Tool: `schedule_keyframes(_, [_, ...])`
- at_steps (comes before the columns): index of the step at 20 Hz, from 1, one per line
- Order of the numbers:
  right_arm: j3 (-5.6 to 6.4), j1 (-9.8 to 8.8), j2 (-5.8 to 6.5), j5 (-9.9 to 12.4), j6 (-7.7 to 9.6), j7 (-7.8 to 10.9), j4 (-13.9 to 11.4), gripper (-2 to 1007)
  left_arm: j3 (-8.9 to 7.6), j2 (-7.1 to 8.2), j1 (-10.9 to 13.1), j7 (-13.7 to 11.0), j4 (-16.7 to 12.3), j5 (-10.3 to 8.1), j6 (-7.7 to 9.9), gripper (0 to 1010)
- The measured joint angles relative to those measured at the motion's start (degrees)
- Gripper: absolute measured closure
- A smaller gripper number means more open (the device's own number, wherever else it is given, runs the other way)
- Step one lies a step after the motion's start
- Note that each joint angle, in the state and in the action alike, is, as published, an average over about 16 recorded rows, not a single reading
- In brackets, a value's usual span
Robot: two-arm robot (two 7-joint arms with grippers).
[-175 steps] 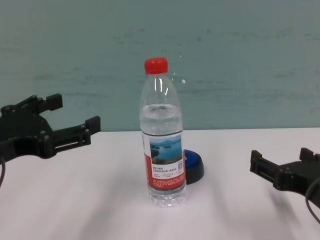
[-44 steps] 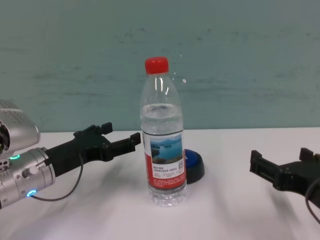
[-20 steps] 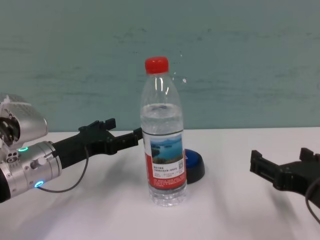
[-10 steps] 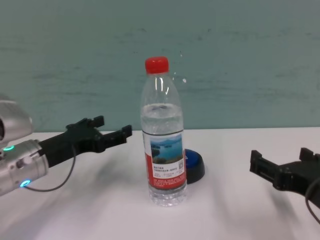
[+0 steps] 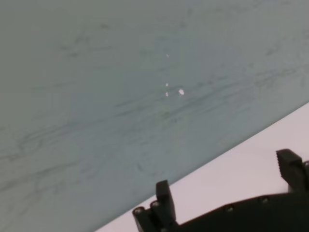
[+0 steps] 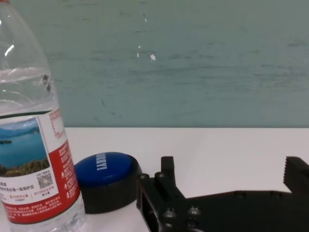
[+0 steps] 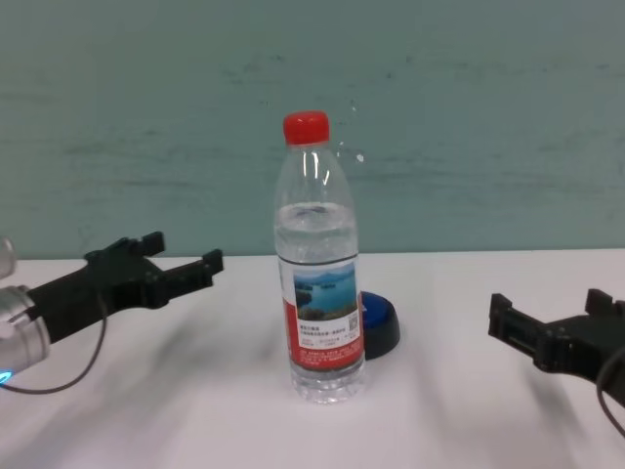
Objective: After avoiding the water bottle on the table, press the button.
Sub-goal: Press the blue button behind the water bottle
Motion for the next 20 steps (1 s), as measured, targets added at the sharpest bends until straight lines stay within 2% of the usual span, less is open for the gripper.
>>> schedule_keyframes(6, [0.0,0.0,0.0,0.0,0.0,0.0,0.0,1,-0.43,2.8,7.8,3.2,-12.4,-0.32,5.12,10])
schedule_keyframes(11, [0.0,0.0,0.0,0.0,0.0,0.0,0.0,1,-0.72,4.9,13.5,5.1,-21.1,-0.48,8.5,10])
schedule_keyframes(16, [0.0,0.0,0.0,0.0,0.0,0.0,0.0,1,-1.09,6.71,18.7,6.4,-28.3,-0.67,10.85,10])
schedule_keyframes(20, [0.0,0.0,0.0,0.0,0.0,0.0,0.0,1,-1.65,7.78,22.4,7.4,-32.7,-1.01,12.09,10])
